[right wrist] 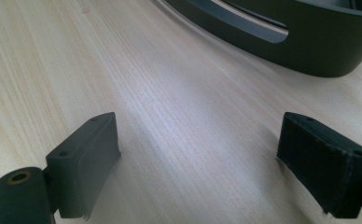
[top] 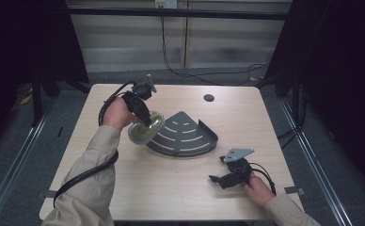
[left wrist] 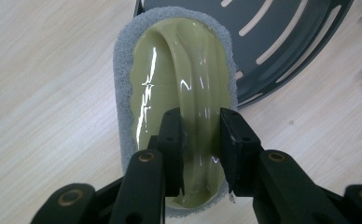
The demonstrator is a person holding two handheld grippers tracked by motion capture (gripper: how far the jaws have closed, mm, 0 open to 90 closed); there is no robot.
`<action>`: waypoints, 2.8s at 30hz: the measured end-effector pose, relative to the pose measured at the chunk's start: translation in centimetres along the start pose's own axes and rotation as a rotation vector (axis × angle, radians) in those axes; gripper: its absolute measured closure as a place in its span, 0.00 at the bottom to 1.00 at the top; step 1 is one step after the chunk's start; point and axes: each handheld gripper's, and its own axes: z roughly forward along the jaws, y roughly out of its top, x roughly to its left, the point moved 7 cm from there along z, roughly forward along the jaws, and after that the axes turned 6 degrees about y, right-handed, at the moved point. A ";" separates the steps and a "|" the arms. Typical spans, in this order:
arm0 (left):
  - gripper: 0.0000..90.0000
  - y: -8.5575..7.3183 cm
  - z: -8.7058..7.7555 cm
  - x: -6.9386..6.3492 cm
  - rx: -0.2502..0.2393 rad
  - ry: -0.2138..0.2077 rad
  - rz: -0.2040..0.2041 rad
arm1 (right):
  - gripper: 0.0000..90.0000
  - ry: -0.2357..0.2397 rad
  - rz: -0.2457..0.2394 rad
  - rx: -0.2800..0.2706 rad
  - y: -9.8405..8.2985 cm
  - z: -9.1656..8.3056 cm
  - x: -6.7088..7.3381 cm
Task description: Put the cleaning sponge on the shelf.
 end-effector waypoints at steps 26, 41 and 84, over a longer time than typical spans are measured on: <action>0.80 4.2 3.1 -0.3 -0.004 -0.009 0.091 | 0.13 0.000 -0.002 0.000 0.0 0.0 0.0; 0.79 5.3 5.2 -0.1 -0.008 -0.017 0.094 | 0.13 0.000 -0.001 0.000 0.0 0.0 0.0; 0.79 3.4 9.2 0.3 0.038 -0.039 0.078 | 0.13 -0.002 -0.001 -0.004 0.0 0.0 0.0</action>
